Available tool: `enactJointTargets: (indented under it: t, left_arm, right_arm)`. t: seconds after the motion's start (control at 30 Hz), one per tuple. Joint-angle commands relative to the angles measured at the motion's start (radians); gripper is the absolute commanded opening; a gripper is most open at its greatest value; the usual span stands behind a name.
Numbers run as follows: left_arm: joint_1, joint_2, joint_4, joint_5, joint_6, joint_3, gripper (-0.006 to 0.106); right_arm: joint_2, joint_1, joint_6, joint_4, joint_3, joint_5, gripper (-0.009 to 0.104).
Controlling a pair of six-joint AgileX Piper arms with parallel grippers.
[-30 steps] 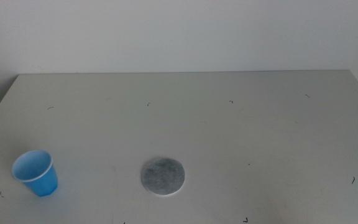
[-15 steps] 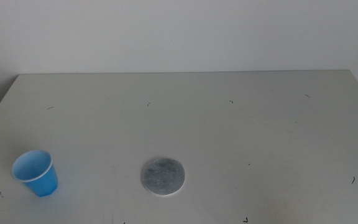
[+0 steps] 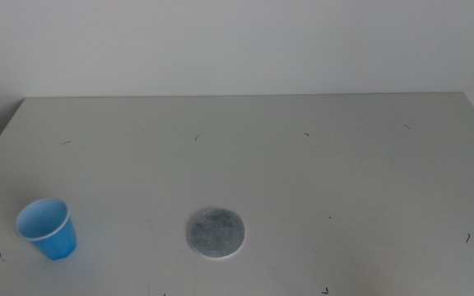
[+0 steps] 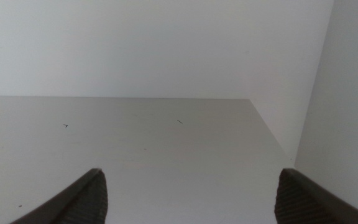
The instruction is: Place an empty cup on a cup mat.
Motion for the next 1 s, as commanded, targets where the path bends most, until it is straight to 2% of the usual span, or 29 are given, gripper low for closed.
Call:
enactJointTargets:
  t: [0.0,0.17,0.43,0.57,0.83,0.97]
  left_arm:
    - [-0.008,0.065,-0.005,0.011,-0.011,-0.097,0.105]
    - [-0.008,0.167,-0.014,0.111,-0.011,-0.171,0.105]
    - [-0.008,0.266,0.014,0.117,-0.012,-0.168,0.105]
    - [-0.008,0.307,-0.021,0.144,-0.013,-0.167,0.105]
    - [0.006,0.423,0.001,0.249,0.03,-0.167,0.105]
    - [0.069,0.477,-0.052,0.256,0.116,-0.167,0.105]
  right_arm:
    - [-0.019,0.002,-0.008,-0.009,-0.012,-0.078,0.094]
    - [-0.019,0.002,-0.008,-0.009,-0.012,-0.078,0.094]
    - [-0.019,0.002,-0.008,-0.009,-0.012,-0.078,0.094]
    - [-0.019,0.002,-0.008,-0.009,-0.012,-0.078,0.094]
    - [-0.019,0.002,-0.008,-0.009,-0.012,-0.078,0.094]
    - [-0.019,0.002,-0.008,-0.009,-0.012,-0.078,0.094]
